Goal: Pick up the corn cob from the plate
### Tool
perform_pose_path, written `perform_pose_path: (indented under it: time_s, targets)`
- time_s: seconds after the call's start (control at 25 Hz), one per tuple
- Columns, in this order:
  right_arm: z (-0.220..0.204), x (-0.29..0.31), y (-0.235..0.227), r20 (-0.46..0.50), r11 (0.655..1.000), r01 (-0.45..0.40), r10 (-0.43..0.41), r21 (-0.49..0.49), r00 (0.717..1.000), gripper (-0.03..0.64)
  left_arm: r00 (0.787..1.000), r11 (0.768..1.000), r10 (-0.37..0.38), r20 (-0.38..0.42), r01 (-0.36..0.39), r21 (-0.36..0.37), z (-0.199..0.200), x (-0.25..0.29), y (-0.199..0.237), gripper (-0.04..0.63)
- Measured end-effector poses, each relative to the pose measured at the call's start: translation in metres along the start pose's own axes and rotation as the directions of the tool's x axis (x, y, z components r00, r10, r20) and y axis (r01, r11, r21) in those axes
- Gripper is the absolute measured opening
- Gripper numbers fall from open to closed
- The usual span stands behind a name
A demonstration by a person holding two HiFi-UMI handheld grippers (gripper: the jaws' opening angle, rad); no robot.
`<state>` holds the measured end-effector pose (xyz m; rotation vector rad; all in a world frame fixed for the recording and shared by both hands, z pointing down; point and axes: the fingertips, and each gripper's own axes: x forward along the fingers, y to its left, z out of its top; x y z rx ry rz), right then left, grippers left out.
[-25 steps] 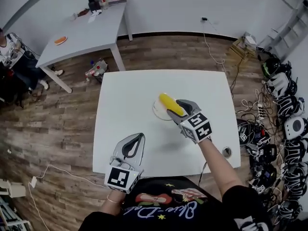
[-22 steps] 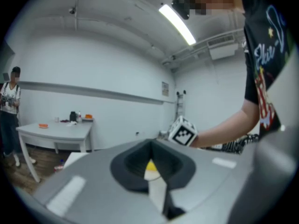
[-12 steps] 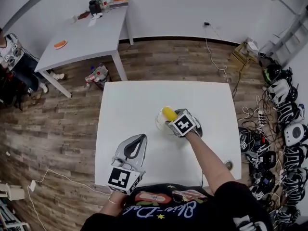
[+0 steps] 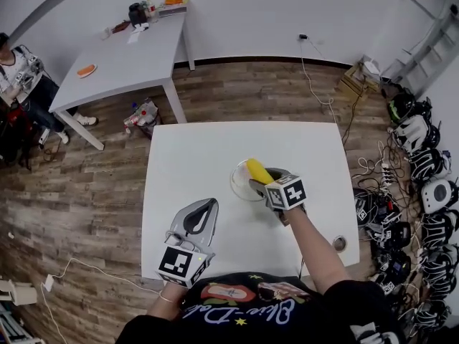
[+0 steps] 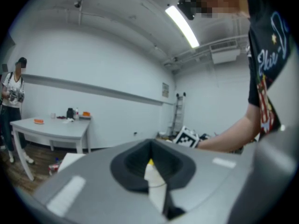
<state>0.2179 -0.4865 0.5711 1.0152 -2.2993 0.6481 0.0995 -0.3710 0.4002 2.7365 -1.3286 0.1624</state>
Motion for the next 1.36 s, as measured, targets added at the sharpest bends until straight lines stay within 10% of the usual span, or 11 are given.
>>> perform_pose_path:
  time_s: [0.12, 0.24, 0.4, 1.36]
  targets:
    - [0.035, -0.046, 0.032, 0.275, 0.997, -0.059, 0.072, -0.056, 0.959, 0.264, 1.0, 1.0, -0.007, 0.015, 0.007, 0.023, 0.007, 0.0, 0.001, -0.002]
    - [0.066, -0.101, 0.073, 0.508, 0.987, -0.1, 0.151, -0.126, 0.848, 0.264, 1.0, 1.0, -0.013, 0.027, 0.012, 0.026, 0.014, -0.001, 0.0, -0.002]
    - [0.081, -0.145, 0.107, 0.62, 0.987, -0.098, 0.159, -0.131, 0.769, 0.264, 0.999, 0.999, -0.026, 0.037, 0.024, 0.043, 0.016, -0.002, -0.002, -0.002]
    - [0.084, -0.177, 0.115, 0.663, 0.991, -0.1, 0.131, -0.085, 0.737, 0.264, 0.998, 0.997, -0.051, 0.025, 0.05, 0.067, 0.018, -0.006, -0.011, -0.002]
